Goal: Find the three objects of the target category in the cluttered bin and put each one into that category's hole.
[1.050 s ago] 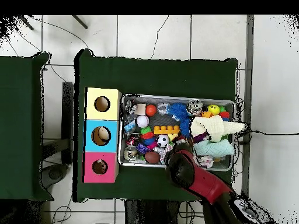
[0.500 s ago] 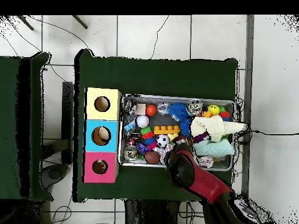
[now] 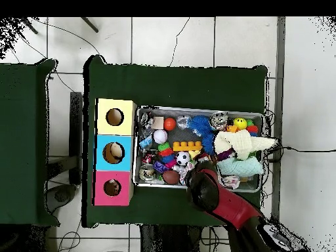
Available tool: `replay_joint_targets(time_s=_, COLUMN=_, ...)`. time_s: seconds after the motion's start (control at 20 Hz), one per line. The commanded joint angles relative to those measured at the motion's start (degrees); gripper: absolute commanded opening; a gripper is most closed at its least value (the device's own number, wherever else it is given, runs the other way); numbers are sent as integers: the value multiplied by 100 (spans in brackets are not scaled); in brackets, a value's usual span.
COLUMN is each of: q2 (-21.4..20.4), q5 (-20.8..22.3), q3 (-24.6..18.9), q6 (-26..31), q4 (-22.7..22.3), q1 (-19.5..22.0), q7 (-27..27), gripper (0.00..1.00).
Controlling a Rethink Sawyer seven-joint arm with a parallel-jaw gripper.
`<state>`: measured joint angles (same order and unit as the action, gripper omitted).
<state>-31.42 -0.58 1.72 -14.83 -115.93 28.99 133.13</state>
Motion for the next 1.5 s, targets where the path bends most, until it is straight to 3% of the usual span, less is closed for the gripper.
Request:
replay_joint_targets(time_s=0.05, q2=98, q5=-234, q3=-215, q6=-425, q4=-157, q1=70, q7=1284, gripper=100)
replay_joint_targets(time_s=1.5, q2=130, q5=-148, q3=-271, q6=-457, q4=-143, q1=177, q7=1253, gripper=100)
